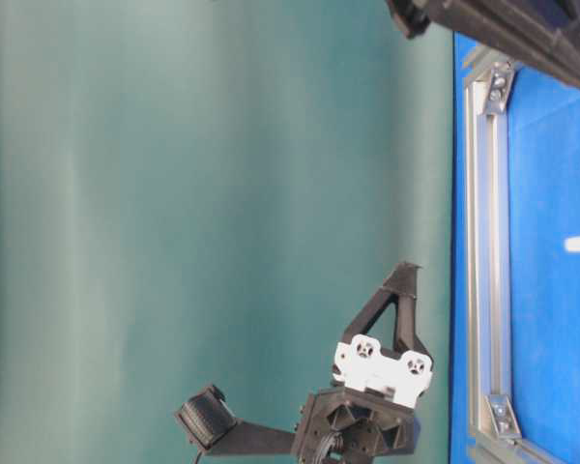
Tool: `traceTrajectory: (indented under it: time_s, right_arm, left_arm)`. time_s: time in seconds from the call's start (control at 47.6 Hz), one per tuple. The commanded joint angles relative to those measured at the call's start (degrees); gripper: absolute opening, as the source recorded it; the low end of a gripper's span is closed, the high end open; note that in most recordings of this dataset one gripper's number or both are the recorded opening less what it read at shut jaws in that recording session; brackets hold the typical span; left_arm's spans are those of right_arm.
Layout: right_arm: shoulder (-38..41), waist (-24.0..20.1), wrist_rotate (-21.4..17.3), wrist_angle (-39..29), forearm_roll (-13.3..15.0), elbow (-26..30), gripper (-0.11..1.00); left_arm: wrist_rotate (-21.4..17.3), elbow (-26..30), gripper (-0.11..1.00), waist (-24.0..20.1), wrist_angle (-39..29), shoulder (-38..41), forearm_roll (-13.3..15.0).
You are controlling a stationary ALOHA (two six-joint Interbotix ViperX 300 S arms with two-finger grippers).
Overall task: Insert the wire through the string loop located in the center.
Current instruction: 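Push the USB plug through the white zip-tie loop with the right gripper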
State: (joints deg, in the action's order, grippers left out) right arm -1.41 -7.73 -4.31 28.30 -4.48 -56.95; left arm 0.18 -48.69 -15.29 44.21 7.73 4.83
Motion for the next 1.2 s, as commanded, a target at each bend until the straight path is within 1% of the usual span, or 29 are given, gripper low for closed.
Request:
traceTrajectory:
  time_s: [0.0, 0.357, 0.526, 0.694, 1.177]
  right_arm:
    - [0.6, 0.1, 0.1, 0.3, -0.2, 2.3, -0.03]
    - [6.5, 0.1, 0.1, 0.2, -0.2, 9.3, -0.03]
    - [8.4, 0.1, 0.1, 0.2, -0.2, 11.8, -0.03]
    - [9.1, 0.0, 0.1, 0.2, -0.2, 12.8, -0.03]
    - [9.1, 0.1, 0.1, 0.2, -0.1, 12.7, -0.03]
  left_arm:
    - [-0.1, 0.4, 0.0, 0.1, 0.5, -1.7, -0.2]
    - [-0.1, 0.4, 0.0, 0.1, 0.6, -1.7, -0.2]
    - [-0.1, 0.4, 0.0, 0.1, 0.6, -1.8, -0.2]
    - [-0.1, 0.4, 0.0, 0.3, 0.6, -1.8, -0.2]
    - [-0.1, 0.4, 0.0, 0.3, 0.6, -1.8, -0.2]
